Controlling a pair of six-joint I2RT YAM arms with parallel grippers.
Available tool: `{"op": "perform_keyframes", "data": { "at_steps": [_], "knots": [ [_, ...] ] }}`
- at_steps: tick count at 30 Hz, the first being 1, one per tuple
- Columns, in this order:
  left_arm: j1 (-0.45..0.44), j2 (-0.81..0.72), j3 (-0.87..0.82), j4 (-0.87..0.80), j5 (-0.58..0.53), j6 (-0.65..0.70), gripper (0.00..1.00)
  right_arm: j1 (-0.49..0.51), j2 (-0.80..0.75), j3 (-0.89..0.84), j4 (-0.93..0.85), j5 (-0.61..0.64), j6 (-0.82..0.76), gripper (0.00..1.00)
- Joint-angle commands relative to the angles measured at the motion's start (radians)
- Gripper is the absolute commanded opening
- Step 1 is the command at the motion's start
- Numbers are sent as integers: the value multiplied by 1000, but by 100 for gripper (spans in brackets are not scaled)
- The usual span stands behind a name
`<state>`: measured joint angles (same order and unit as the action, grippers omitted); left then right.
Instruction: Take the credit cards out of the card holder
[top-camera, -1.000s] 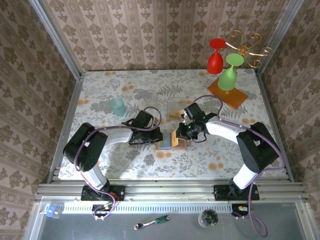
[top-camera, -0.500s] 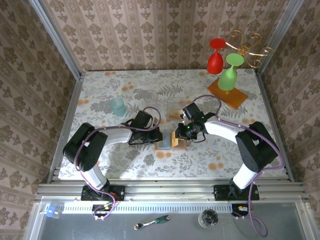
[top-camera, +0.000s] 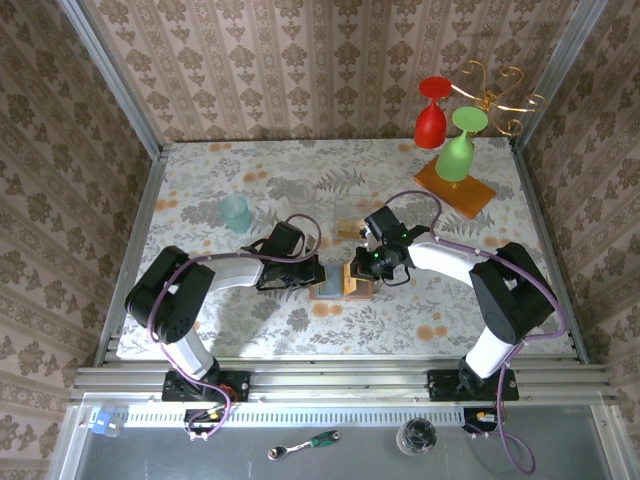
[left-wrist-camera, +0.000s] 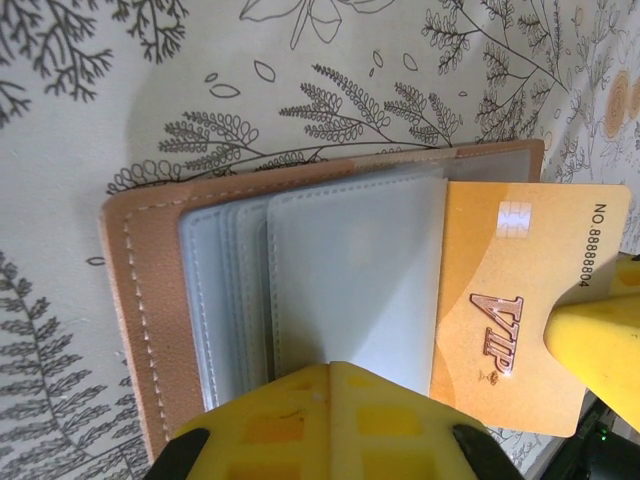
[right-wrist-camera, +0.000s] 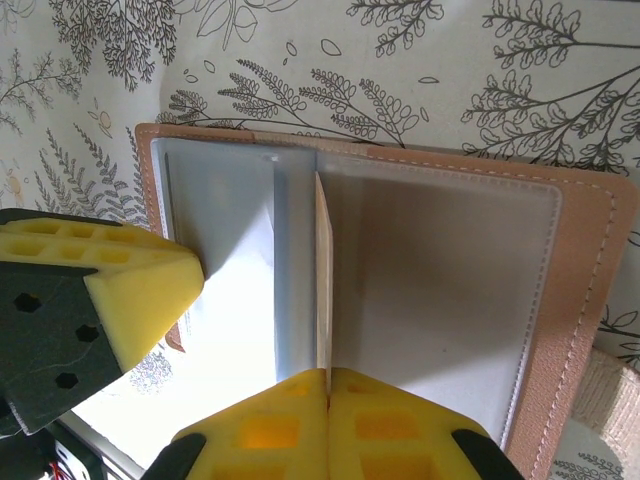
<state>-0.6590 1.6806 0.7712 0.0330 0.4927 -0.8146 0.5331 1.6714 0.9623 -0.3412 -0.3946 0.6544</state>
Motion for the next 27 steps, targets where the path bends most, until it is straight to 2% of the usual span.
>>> {"op": "perform_keyframes", "data": {
  "at_steps": [1,17,27],
  "knots": [
    [12,-46,-12,-45,-14,14,0,5,8,12,-36,46,-9,7],
    [18,-93,-5,-83,-26,22,0,5,-5,33,-113,103,-50,7],
    [20,-119,-28,-62,-36,12,0,5,-41,60,-125,83,-59,7]
  ]
}}
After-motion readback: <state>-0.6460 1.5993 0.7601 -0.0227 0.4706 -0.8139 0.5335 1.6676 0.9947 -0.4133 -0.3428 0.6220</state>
